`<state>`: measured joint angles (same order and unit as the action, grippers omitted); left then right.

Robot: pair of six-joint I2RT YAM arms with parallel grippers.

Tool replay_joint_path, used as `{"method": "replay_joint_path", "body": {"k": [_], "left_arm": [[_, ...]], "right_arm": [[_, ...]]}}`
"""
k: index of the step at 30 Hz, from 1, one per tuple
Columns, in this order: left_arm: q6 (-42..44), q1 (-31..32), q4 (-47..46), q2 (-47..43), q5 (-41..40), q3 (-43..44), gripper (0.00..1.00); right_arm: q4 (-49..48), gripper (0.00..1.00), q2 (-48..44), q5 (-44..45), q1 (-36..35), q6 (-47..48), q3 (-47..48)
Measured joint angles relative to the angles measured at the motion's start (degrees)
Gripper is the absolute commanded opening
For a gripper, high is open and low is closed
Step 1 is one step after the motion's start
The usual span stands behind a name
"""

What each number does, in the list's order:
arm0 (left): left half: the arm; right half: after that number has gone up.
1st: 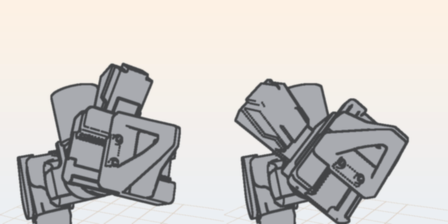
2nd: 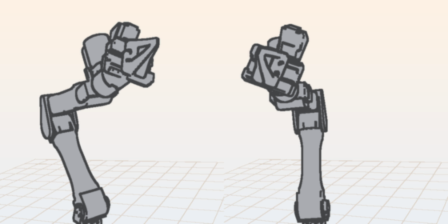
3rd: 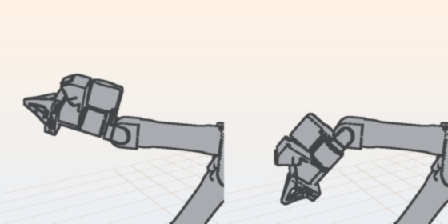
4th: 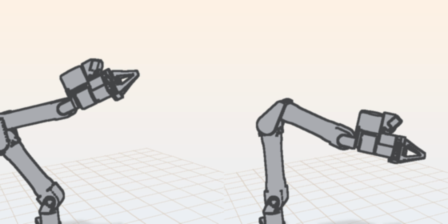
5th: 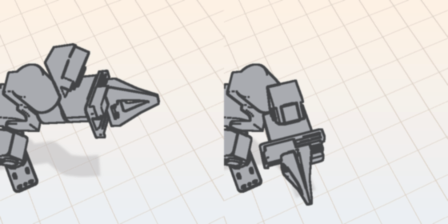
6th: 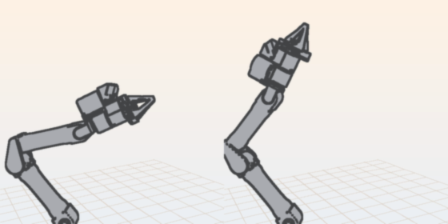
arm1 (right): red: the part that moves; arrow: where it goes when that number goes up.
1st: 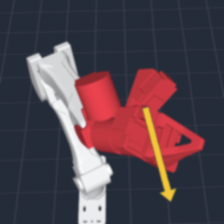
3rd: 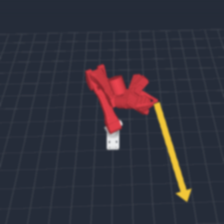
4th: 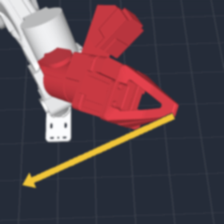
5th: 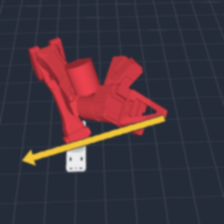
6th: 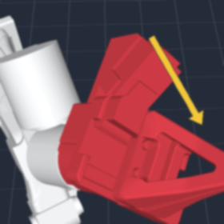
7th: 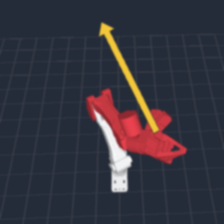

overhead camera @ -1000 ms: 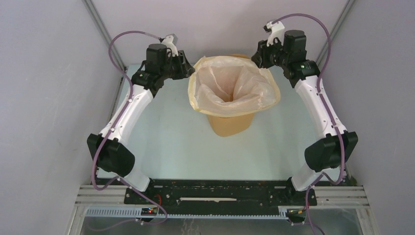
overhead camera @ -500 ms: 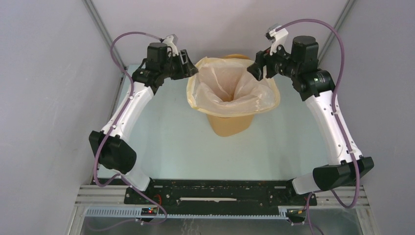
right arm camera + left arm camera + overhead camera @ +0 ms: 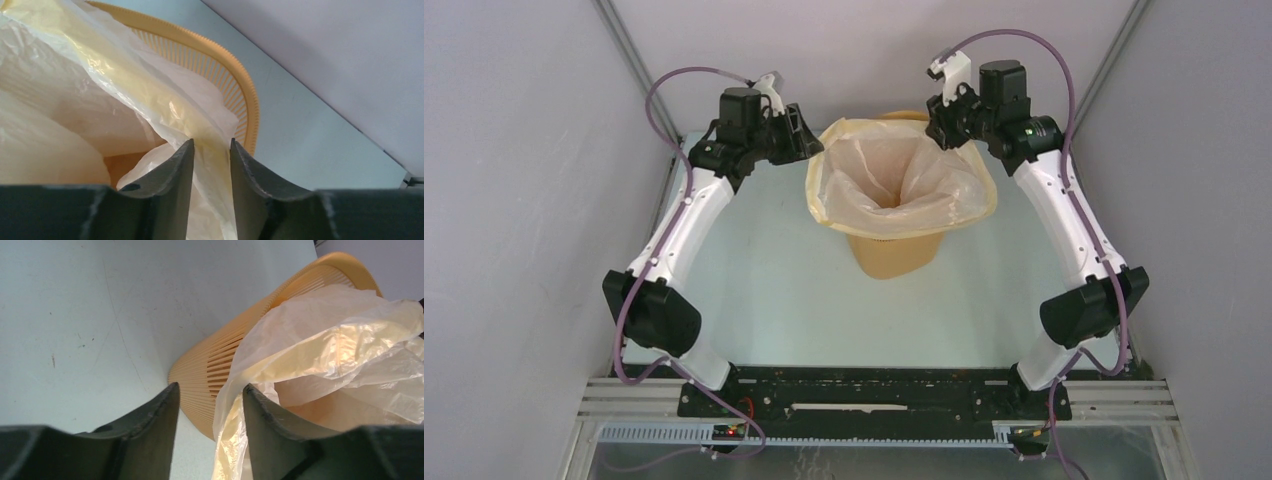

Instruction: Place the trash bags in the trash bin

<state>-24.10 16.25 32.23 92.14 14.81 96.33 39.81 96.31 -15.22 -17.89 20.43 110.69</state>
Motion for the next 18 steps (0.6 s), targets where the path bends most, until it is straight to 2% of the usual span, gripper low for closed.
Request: {"method": "replay_joint_path", "body": {"k": [4,9,10,18], "left_arm": [[-0.94,-1.2,-0.33,0.0,0.7,0.0,0.38],[-2.49,-1.57,-1.53,1.03,1.9,0.0,0.22],[-2.78,-1.55,-1.62,1.57,2.21,0.22,0.2],[-4.22,-1.57,-2.51,5.53,4.11,2.49,0.21]], "right_arm": [[-0.68,0.29,1.07,0.94,0.04,-1.73,1.36],[-3.06,0.03,1.4,0.74,1.03,-4.39,1.68],[-3.5,0.0,1.79,0.31,1.42,-5.42,2.08],[-8.11,0.0,5.9,-4.46,6.29,-13.33,3.34]]}}
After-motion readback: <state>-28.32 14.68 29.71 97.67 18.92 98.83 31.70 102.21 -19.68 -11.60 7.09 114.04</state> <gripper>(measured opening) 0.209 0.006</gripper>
